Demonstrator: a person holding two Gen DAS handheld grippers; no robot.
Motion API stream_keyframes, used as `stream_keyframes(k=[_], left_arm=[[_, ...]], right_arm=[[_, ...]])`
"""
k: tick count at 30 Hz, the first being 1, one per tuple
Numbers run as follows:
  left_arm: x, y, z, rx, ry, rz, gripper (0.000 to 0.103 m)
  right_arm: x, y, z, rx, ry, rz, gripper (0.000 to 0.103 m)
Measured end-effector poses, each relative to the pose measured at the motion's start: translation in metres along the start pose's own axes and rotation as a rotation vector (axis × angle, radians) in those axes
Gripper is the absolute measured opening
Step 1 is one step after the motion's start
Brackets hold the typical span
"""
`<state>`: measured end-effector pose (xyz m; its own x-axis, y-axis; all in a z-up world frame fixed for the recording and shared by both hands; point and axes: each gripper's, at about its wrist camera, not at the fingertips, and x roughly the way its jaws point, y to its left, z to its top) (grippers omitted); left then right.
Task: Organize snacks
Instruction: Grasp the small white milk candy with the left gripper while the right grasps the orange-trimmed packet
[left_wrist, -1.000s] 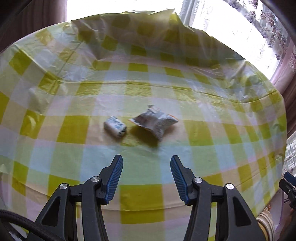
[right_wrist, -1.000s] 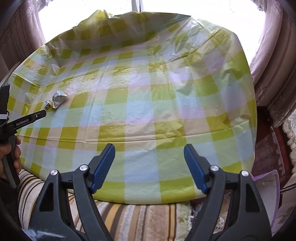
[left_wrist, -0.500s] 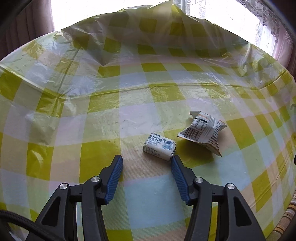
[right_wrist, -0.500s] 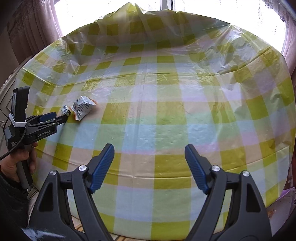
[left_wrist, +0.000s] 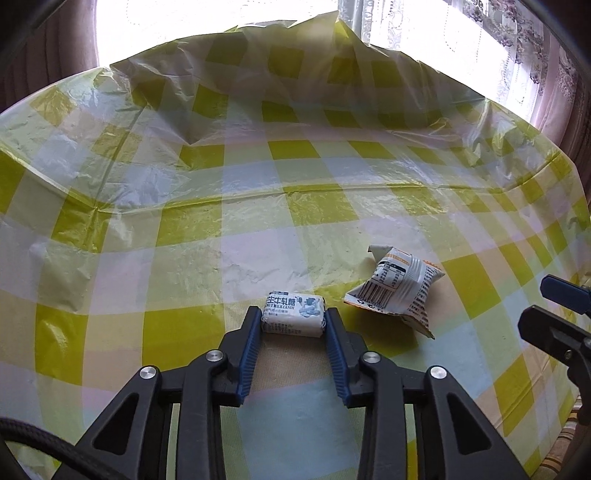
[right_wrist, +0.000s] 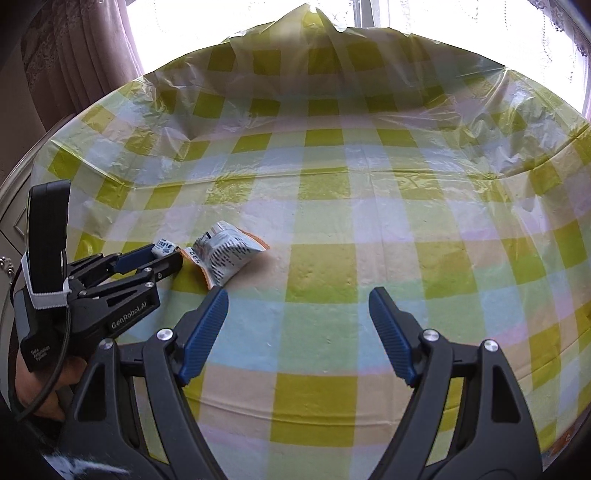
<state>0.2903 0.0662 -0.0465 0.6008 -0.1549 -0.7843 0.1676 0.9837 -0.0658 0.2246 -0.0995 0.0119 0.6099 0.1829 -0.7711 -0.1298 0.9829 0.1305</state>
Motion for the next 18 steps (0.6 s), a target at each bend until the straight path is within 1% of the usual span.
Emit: stream_keyframes(k=[2,4,5,8,11,14,16,18], left_arm=[[-0.003,0.006,-0.002,-0.050,-0.007,0.001,0.035],[-0.006,0.011,-0.005,-0.091,-0.010,0.011,0.035],[-0.008,0.014,-0.007,-0.112,-0.013,0.024,0.035],[-0.014,0.029,-0.013,-0.183,-0.023,0.062,0.035],[-0.020,0.043,-0.018,-0.254,-0.041,0.079,0.035],[-0.023,0.050,-0.019,-0.292,-0.057,0.086,0.035],[-0.024,0.050,-0.020,-0.299,-0.062,0.086,0.035],[-0.024,0.049,-0.020,-0.298,-0.061,0.083,0.035]], right_arm=[[0.006,0.011,0.005,0.006,-0.004,0.014,0.081],[0.012,0.022,0.010,0.017,-0.016,0.025,0.086],[0.016,0.027,0.013,0.015,-0.020,0.022,0.087],[0.030,0.040,0.021,0.015,0.005,0.021,0.087],[0.043,0.043,0.027,0.068,0.029,0.038,0.087],[0.055,0.043,0.033,0.134,0.061,0.029,0.087],[0.062,0.043,0.036,0.179,0.079,0.025,0.087],[0.070,0.046,0.039,0.188,0.088,-0.005,0.087]])
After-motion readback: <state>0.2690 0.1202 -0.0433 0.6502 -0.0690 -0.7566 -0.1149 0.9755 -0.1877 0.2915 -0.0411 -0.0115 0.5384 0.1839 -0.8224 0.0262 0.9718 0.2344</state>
